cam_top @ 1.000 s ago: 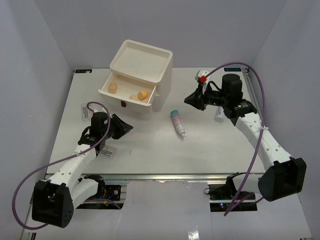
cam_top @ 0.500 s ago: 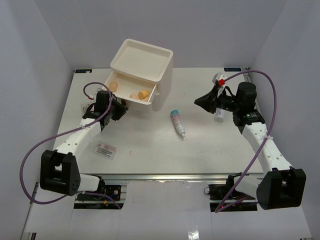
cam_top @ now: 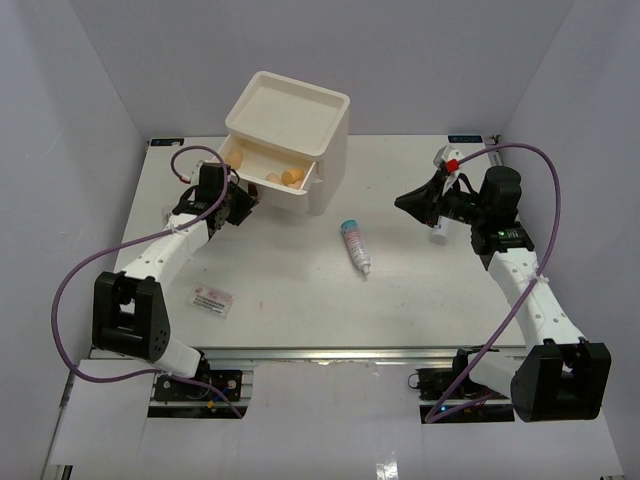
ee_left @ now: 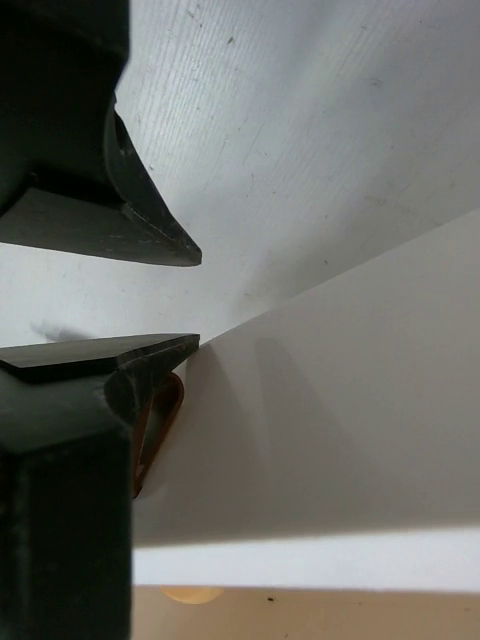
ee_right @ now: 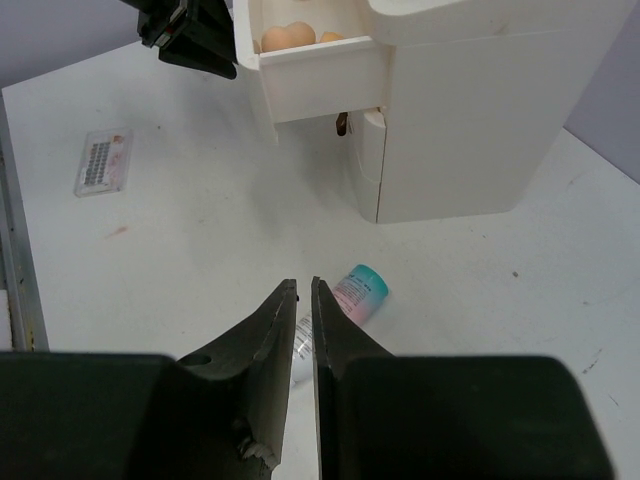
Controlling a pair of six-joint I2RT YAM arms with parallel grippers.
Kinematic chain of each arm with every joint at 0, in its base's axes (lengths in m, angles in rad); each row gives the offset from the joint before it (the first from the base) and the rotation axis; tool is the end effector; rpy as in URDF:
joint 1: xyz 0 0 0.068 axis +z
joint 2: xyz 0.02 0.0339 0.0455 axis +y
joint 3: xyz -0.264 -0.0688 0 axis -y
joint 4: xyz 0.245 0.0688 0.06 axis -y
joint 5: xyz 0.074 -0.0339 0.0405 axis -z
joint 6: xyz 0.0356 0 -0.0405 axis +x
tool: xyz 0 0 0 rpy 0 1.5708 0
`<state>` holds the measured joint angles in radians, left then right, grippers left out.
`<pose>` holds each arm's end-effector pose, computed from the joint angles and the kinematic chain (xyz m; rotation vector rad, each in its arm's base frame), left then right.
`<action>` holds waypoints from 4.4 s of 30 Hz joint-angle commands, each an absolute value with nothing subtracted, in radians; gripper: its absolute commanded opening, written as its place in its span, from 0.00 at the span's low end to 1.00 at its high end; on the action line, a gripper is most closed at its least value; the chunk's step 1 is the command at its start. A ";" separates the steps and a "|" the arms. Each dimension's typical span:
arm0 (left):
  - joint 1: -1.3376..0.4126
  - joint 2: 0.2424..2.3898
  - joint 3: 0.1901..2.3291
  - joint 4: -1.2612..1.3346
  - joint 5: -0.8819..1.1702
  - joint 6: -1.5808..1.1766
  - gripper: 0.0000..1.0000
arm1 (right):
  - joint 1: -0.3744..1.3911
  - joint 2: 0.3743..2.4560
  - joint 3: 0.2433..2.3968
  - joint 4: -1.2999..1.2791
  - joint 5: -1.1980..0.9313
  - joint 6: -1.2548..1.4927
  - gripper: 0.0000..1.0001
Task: Organize the makeup
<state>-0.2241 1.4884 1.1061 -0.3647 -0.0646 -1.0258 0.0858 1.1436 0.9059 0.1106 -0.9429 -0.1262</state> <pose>0.3206 -0.0707 0.2665 -0.9603 2.1799 -0.5464 0.2536 0.0507 0.3424 -0.8574 1.4707 0.7640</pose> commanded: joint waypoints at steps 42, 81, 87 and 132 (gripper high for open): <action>-0.224 1.659 1.345 0.120 0.150 -0.943 0.52 | 0.029 1.132 0.881 0.186 -0.985 -0.100 0.15; -0.161 1.829 1.093 0.581 0.454 -0.229 0.78 | -0.017 1.152 0.859 0.216 -1.011 -0.090 0.15; -0.161 1.877 1.126 0.595 0.407 -0.239 0.75 | -0.026 1.157 0.856 0.216 -1.009 -0.090 0.15; -0.130 1.513 0.737 0.591 0.413 -0.394 0.00 | -0.049 1.134 0.845 0.231 -1.015 -0.084 0.15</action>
<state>-0.1274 1.6426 0.8023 0.5890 0.4301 -0.3334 -0.0444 1.1628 0.8530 0.1852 -0.9981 -0.0856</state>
